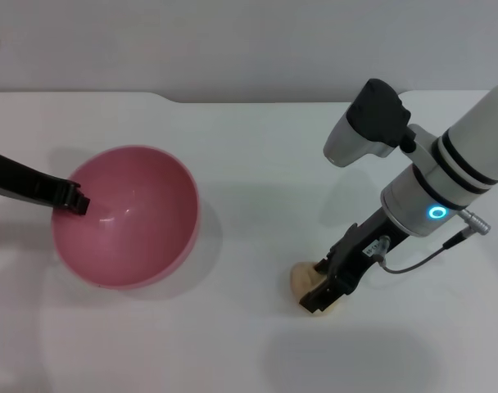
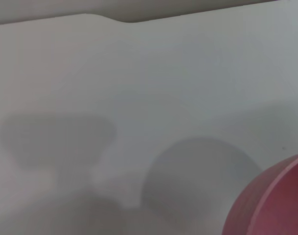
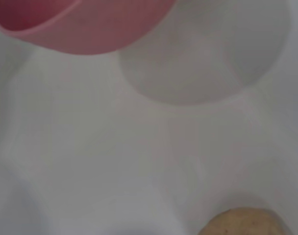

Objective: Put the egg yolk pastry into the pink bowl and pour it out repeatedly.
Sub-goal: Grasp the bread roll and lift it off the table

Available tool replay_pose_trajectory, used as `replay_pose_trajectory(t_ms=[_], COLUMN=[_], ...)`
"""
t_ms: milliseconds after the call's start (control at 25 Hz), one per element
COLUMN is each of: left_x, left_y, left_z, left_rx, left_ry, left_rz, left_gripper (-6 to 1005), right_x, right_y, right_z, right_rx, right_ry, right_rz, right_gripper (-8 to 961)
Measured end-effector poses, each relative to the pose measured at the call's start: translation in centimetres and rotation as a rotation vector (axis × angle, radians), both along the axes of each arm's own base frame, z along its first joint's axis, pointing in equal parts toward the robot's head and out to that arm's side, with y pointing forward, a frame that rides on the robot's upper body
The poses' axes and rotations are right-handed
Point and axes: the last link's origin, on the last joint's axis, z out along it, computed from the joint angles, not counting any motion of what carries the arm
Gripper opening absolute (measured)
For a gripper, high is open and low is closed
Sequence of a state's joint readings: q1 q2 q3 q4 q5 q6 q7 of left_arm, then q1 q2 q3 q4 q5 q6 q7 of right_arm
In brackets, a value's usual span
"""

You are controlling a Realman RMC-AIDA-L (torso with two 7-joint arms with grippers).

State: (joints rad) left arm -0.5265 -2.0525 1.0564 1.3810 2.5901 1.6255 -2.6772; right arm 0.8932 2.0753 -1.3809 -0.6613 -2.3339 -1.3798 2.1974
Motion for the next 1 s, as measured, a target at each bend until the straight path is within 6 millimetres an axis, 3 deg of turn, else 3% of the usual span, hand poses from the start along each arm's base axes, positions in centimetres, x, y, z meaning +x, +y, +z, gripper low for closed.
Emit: replay_pose_trajectory(t_ms=[160, 440, 680, 1000], left_x=[0.2, 0.8, 1.6, 3.8], left_y=[0.2, 0.6, 0.9, 1.8], left_z=[0.0, -0.1, -0.9, -4.7], left_rx=[-0.001, -0.006, -0.024, -0.139], left_ry=[0.003, 0.006, 0.023, 0.067], left_rz=[-0.009, -0.028, -0.063, -0.134], left_gripper=[-2, -2, -1, -1], right_x=[0.0, 0.4, 1.3, 1.7], right_y=[0.0, 0.3, 0.9, 1.0], right_z=[-0.1, 0.3, 2.3, 6.3], right_rx=[0.001, 0.031, 0.134, 0.247], right_ry=[-0.018, -0.012, 0.066, 0.157], right_rz=[0.017, 0.013, -0.052, -0.069], right_gripper=[663, 534, 460, 267])
